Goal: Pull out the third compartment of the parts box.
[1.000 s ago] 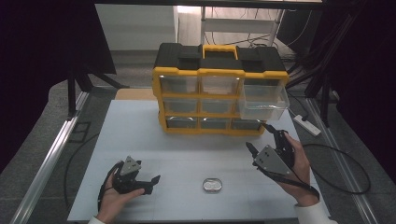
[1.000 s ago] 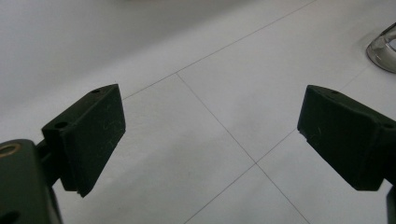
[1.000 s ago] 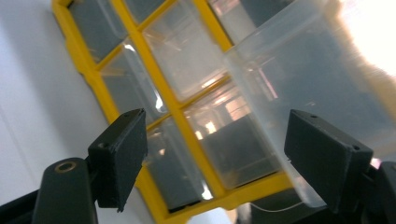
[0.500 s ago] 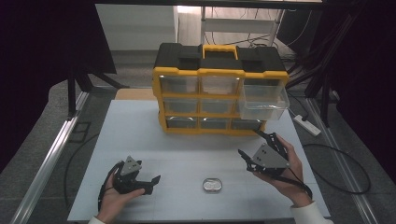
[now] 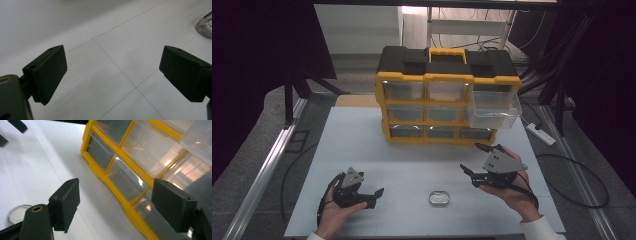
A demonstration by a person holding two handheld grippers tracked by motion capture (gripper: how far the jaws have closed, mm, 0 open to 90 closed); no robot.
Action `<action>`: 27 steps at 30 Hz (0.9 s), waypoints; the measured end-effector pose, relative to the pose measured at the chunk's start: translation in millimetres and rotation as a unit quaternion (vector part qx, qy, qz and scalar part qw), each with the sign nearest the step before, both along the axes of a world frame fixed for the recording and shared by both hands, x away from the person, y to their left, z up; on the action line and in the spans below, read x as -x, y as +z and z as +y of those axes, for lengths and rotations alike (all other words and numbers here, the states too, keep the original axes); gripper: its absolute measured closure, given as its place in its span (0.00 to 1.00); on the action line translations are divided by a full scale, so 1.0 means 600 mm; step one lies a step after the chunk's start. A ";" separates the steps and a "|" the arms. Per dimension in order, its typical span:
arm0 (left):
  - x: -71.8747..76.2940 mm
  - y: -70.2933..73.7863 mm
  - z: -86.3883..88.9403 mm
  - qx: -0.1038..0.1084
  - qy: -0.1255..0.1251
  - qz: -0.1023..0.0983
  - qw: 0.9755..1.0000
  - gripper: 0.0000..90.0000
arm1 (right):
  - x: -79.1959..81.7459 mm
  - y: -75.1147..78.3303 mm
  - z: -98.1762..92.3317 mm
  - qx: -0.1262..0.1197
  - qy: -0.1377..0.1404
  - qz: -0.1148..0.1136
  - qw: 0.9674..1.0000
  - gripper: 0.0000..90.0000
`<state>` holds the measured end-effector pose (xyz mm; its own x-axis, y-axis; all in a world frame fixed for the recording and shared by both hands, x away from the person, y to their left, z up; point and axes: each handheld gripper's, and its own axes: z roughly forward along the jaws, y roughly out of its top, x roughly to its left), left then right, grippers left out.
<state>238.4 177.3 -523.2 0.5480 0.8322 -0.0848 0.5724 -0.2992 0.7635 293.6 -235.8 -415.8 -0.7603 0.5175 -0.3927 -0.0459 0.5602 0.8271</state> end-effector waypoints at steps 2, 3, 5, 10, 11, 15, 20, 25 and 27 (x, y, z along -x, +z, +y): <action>0.000 0.000 0.000 0.001 0.001 0.000 1.000 0.09 | -0.001 -0.001 0.001 -0.006 0.004 0.012 1.000 0.25; 0.000 0.000 0.000 0.001 0.001 0.000 1.000 0.09 | -0.002 -0.003 0.002 -0.007 0.006 0.018 1.000 0.25; 0.000 0.000 0.000 0.001 0.001 0.000 1.000 0.09 | -0.003 -0.004 0.003 -0.009 0.007 0.023 1.000 0.25; 0.000 0.000 -0.001 0.000 0.000 -0.001 1.000 0.09 | -0.009 -0.014 0.007 -0.019 0.011 0.058 0.998 0.25; 0.000 0.000 -0.001 0.000 0.000 -0.001 1.000 0.09 | -0.009 -0.015 0.007 -0.021 0.011 0.062 0.998 0.24; -0.001 -0.001 -0.001 -0.001 -0.001 0.000 1.000 0.09 | -0.012 -0.019 0.011 -0.035 0.016 0.077 0.996 0.25; -0.001 -0.001 -0.001 -0.001 -0.001 0.000 1.000 0.09 | -0.013 -0.024 0.020 -0.035 0.025 0.093 0.995 0.25; -0.002 -0.001 -0.001 0.001 -0.001 0.001 1.000 0.09 | -0.014 -0.028 0.026 -0.033 0.030 0.099 0.994 0.25; -0.002 -0.001 0.000 0.001 0.000 0.000 1.000 0.09 | -0.014 -0.030 0.027 -0.030 0.032 0.101 0.994 0.25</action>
<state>239.3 177.2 -523.5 0.5482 0.8318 -0.0872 0.5724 -0.2971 0.7642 302.3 -219.3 -433.7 -0.8524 0.4842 -0.1975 0.0916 0.5101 0.8552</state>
